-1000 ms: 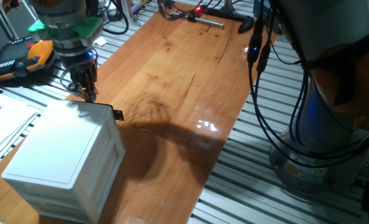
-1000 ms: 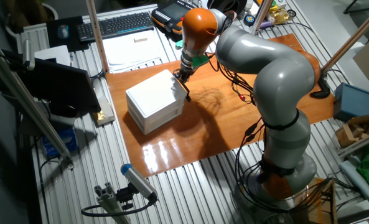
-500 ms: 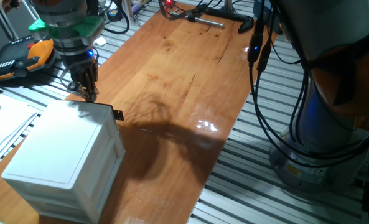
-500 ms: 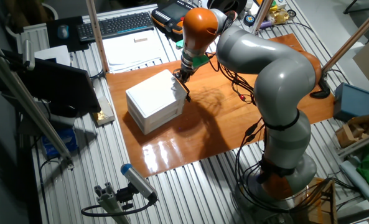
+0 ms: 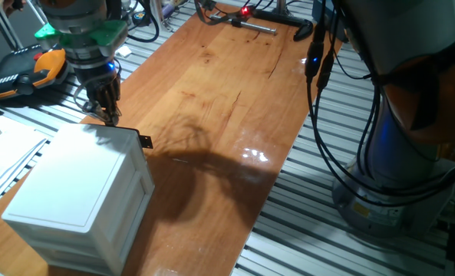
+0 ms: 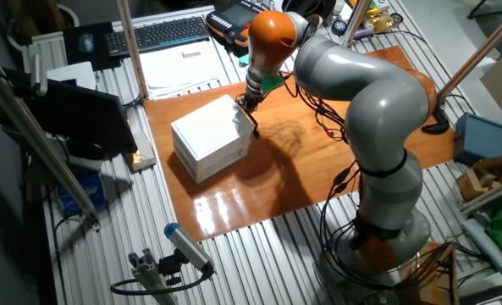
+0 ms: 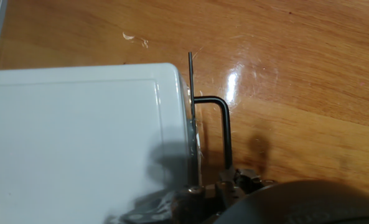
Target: Grasp the handle and open the drawer
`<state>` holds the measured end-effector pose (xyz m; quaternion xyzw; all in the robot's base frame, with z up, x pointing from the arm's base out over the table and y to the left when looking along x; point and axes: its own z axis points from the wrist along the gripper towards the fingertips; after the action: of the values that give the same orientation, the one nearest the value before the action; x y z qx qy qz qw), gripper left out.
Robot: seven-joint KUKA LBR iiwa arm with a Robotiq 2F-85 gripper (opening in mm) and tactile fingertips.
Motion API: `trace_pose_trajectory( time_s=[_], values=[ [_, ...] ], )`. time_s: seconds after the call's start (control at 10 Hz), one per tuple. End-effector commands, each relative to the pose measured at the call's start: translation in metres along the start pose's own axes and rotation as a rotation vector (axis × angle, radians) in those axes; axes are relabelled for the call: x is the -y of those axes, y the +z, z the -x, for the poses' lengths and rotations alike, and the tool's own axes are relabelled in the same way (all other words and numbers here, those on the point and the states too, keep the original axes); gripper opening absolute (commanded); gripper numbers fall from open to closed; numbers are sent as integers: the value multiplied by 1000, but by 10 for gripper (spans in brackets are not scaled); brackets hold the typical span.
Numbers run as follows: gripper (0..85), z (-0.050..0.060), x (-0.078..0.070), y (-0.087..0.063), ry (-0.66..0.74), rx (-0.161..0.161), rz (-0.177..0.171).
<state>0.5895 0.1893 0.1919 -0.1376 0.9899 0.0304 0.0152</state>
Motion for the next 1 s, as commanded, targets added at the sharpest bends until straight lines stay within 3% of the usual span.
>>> trace_pose_trajectory(
  time_s=[0.0, 0.2, 0.4, 0.9],
  values=[
    [7, 0, 0, 0, 0, 0, 0],
    [7, 0, 0, 0, 6, 1, 4],
    [7, 0, 0, 0, 29, -1, -28],
    [7, 0, 0, 0, 42, 1, -38]
  ],
)
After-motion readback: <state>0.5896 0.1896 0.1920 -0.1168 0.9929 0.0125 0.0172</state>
